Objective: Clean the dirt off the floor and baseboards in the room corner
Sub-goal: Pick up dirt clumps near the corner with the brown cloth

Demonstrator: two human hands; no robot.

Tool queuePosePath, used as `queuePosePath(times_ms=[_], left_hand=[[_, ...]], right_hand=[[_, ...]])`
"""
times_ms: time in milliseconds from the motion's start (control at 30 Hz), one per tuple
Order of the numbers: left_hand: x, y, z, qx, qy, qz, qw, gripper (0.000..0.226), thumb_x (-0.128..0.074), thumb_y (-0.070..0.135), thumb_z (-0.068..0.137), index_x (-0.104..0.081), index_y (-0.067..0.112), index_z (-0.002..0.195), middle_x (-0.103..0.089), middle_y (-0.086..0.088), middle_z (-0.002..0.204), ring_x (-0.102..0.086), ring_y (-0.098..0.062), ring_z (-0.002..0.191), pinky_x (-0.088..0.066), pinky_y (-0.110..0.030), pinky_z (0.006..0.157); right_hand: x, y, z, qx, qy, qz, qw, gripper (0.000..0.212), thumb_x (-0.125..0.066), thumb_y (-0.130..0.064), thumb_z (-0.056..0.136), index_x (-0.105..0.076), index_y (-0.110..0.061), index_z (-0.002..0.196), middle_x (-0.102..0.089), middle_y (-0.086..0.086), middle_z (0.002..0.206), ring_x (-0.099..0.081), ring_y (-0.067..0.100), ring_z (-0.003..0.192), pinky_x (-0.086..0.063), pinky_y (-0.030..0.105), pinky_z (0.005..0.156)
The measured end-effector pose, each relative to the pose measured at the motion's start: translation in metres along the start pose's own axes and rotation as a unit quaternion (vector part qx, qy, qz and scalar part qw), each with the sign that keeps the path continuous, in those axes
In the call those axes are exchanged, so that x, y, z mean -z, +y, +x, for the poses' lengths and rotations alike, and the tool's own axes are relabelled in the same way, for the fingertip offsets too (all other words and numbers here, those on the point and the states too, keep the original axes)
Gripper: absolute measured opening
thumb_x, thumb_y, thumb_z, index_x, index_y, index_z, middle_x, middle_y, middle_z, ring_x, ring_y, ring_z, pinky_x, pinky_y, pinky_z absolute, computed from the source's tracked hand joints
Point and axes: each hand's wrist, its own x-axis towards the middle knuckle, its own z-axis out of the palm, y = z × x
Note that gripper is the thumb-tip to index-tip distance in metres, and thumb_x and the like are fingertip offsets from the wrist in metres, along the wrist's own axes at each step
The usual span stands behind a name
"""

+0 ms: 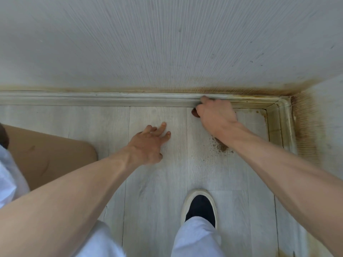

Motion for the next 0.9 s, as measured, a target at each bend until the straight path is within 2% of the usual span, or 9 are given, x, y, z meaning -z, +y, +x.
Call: queuePosePath(times_ms=[100, 200, 333, 467, 500, 567, 667, 767, 900], left_hand=[[-0.001, 0.002, 0.000, 0.002, -0.002, 0.000, 1.000, 0.086, -0.058, 0.029, 0.099, -0.002, 0.037, 0.164, 0.023, 0.013, 0.169, -0.001, -0.018, 0.157, -0.025, -0.037, 0.121], [-0.002, 0.000, 0.000, 0.002, 0.000, -0.002, 1.000, 0.086, -0.058, 0.029, 0.099, -0.002, 0.037, 0.164, 0.023, 0.014, 0.169, -0.002, -0.018, 0.157, -0.026, -0.037, 0.121], [0.001, 0.002, 0.000, 0.005, 0.000, -0.005, 1.000, 0.085, -0.057, 0.029, 0.100, -0.003, 0.037, 0.164, 0.022, 0.013, 0.169, -0.002, -0.018, 0.157, -0.027, -0.038, 0.121], [0.001, 0.004, 0.000, 0.010, -0.004, -0.002, 1.000, 0.083, -0.056, 0.030, 0.100, -0.003, 0.037, 0.164, 0.022, 0.013, 0.169, -0.002, -0.018, 0.157, -0.028, -0.038, 0.122], [0.001, 0.003, 0.001, 0.010, -0.003, -0.001, 1.000, 0.083, -0.056, 0.031, 0.101, -0.003, 0.037, 0.164, 0.022, 0.013, 0.169, -0.002, -0.018, 0.157, -0.028, -0.038, 0.122], [0.001, 0.004, 0.000, 0.011, -0.007, -0.001, 1.000, 0.083, -0.056, 0.030, 0.101, -0.002, 0.036, 0.164, 0.022, 0.013, 0.169, -0.001, -0.018, 0.157, -0.029, -0.038, 0.122], [0.001, 0.004, 0.001, 0.012, -0.003, 0.003, 1.000, 0.083, -0.056, 0.030, 0.101, -0.002, 0.036, 0.164, 0.022, 0.013, 0.169, -0.001, -0.018, 0.157, -0.030, -0.039, 0.121], [0.000, 0.005, 0.001, 0.014, -0.005, 0.001, 1.000, 0.083, -0.056, 0.031, 0.101, -0.002, 0.036, 0.164, 0.022, 0.013, 0.169, -0.001, -0.018, 0.157, -0.030, -0.039, 0.121], [-0.001, 0.004, 0.004, 0.013, -0.003, 0.003, 1.000, 0.083, -0.056, 0.032, 0.100, -0.002, 0.036, 0.164, 0.022, 0.013, 0.169, -0.001, -0.019, 0.157, -0.030, -0.040, 0.123]], right_hand=[[-0.001, -0.012, 0.000, 0.053, -0.031, -0.008, 0.998, 0.022, -0.058, 0.002, 0.094, -0.064, -0.013, 0.109, -0.057, 0.004, 0.109, -0.048, 0.021, 0.073, -0.037, 0.034, 0.056], [0.002, 0.001, -0.008, 0.076, -0.065, -0.017, 0.995, 0.013, -0.054, -0.004, 0.099, -0.063, -0.012, 0.105, -0.051, -0.002, 0.086, -0.045, 0.015, 0.064, -0.030, 0.029, 0.050], [0.001, 0.023, 0.000, 0.047, -0.019, -0.019, 0.999, 0.014, -0.052, -0.011, 0.101, -0.065, -0.014, 0.104, -0.058, 0.000, 0.098, -0.049, 0.019, 0.072, -0.024, 0.030, 0.049], [-0.012, 0.004, -0.001, 0.061, -0.062, -0.010, 0.996, 0.021, -0.054, 0.005, 0.093, -0.064, -0.013, 0.099, -0.050, 0.000, 0.089, -0.041, 0.015, 0.061, -0.025, 0.029, 0.046], [-0.014, 0.003, -0.004, 0.066, -0.077, -0.007, 0.995, 0.019, -0.053, 0.003, 0.094, -0.064, -0.012, 0.098, -0.049, -0.001, 0.084, -0.040, 0.014, 0.059, -0.025, 0.029, 0.045], [-0.013, 0.010, -0.012, 0.063, -0.101, 0.003, 0.993, 0.015, -0.051, -0.005, 0.099, -0.063, -0.013, 0.098, -0.051, -0.003, 0.079, -0.050, 0.016, 0.064, -0.029, 0.027, 0.046], [-0.001, 0.019, -0.011, 0.041, -0.061, 0.003, 0.997, 0.016, -0.052, -0.012, 0.101, -0.066, -0.016, 0.107, -0.062, -0.001, 0.097, -0.061, 0.021, 0.083, -0.033, 0.028, 0.051], [0.005, 0.001, -0.001, 0.039, -0.006, 0.031, 0.999, 0.015, -0.055, -0.009, 0.101, -0.066, -0.013, 0.110, -0.057, 0.001, 0.100, -0.055, 0.022, 0.082, -0.036, 0.033, 0.057], [-0.009, -0.016, -0.012, 0.046, -0.033, 0.055, 0.997, 0.021, -0.054, -0.003, 0.100, -0.066, -0.012, 0.115, -0.061, 0.005, 0.113, -0.054, 0.022, 0.083, -0.040, 0.035, 0.064]])
